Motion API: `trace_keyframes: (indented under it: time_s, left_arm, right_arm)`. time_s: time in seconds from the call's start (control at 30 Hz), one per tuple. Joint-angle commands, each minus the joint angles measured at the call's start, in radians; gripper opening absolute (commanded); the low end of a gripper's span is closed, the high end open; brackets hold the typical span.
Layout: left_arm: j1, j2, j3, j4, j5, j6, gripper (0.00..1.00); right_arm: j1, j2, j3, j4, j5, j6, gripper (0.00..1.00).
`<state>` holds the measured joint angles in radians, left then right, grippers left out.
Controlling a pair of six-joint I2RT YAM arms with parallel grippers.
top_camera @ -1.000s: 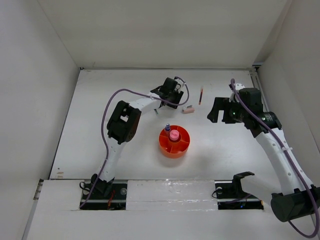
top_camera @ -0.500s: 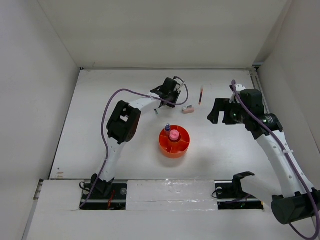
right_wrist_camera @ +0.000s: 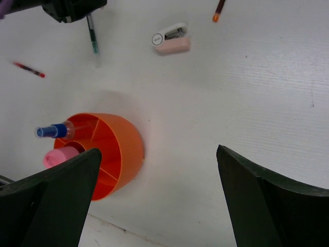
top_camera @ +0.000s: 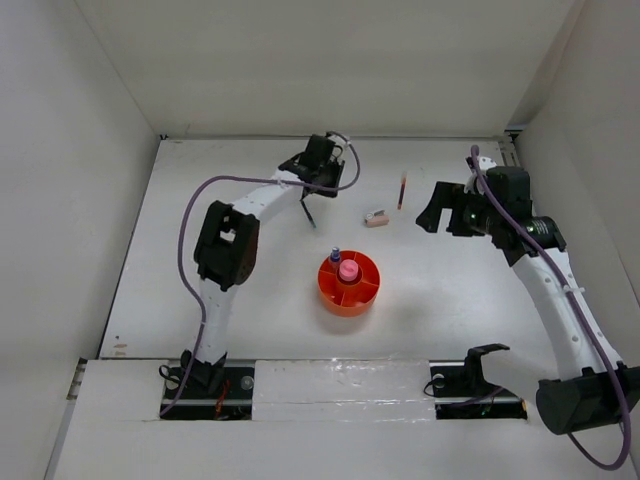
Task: Sort the stationery into containers
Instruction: Pick up the stationery from the center of the board, then place the stationery in the storage box.
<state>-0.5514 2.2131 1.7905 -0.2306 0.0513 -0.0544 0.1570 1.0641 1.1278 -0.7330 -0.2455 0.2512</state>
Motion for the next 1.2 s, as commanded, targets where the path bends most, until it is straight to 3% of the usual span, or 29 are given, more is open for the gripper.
trace_keyframes:
  time_s: [0.0,0.3,0.6,0.77,1.03,1.17]
  left_arm:
    - [0.044,-0.196,0.086,-0.003,0.093,-0.036,0.0]
    - [0.032,-0.472,-0.02,0.037,0.317,-0.045,0.0]
    - [0.007,-0.608,-0.129,0.03,0.573,-0.05,0.0]
    - [0.007,-0.765,-0.291,0.096,0.538,-0.05,0.0]
    - [-0.031,-0.833,-0.353,0.096,0.516,-0.009,0.0]
    - [-0.031,-0.877,-0.375,0.096,0.516,-0.009,0.0]
  right_arm:
    - [-0.007,0.023,0.096,0.113,-0.052,0.029,1.0]
    - [-0.007,0.146,0.276,0.19,-0.265,0.195,0.95]
    - [0.041,0.227,0.372,0.231,-0.284,0.301,0.93]
    - [0.143,0.247,0.382,0.291,-0.262,0.361,0.91]
    - [0.289,0.31,0.397,0.336,-0.178,0.422,0.88]
    - [0.331,0.321,0.365,0.402,-0.178,0.464,0.82]
